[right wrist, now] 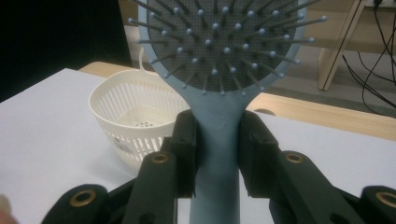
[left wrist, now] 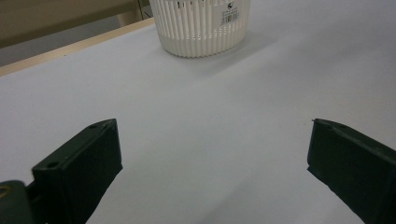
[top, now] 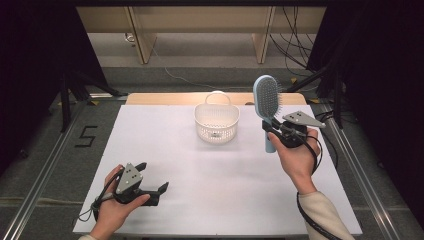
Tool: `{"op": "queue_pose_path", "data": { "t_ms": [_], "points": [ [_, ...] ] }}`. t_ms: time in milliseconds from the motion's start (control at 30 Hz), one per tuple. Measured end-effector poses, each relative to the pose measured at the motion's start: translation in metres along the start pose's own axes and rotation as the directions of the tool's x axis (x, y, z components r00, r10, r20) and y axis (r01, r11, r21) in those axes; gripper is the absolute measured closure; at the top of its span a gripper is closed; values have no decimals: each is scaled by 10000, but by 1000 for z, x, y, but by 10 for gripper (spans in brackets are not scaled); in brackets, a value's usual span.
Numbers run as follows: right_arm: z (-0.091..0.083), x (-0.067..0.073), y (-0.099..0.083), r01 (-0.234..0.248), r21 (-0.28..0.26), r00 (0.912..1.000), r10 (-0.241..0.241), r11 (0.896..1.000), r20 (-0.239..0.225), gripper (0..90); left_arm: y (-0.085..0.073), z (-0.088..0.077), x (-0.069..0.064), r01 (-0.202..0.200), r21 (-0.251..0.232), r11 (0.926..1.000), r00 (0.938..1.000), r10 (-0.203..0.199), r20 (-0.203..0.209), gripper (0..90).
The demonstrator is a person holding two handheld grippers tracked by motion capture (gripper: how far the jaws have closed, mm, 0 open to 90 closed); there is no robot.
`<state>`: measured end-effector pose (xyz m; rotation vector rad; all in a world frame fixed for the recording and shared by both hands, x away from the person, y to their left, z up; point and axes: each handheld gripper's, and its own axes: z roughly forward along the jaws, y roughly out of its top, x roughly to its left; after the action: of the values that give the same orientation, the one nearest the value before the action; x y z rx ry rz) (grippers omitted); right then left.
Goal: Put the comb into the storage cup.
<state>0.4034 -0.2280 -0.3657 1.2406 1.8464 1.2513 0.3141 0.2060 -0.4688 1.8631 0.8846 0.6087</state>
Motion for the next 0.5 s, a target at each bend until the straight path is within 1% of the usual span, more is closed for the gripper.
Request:
{"op": "queue_pose_path", "data": {
  "t_ms": [500],
  "points": [
    [4, 0, 1, 42, -33, 10000, -42, 10000, 16, 705, 0, 0, 0, 3, -7, 10000, 10000, -3, 17, 24]
  ]
}}
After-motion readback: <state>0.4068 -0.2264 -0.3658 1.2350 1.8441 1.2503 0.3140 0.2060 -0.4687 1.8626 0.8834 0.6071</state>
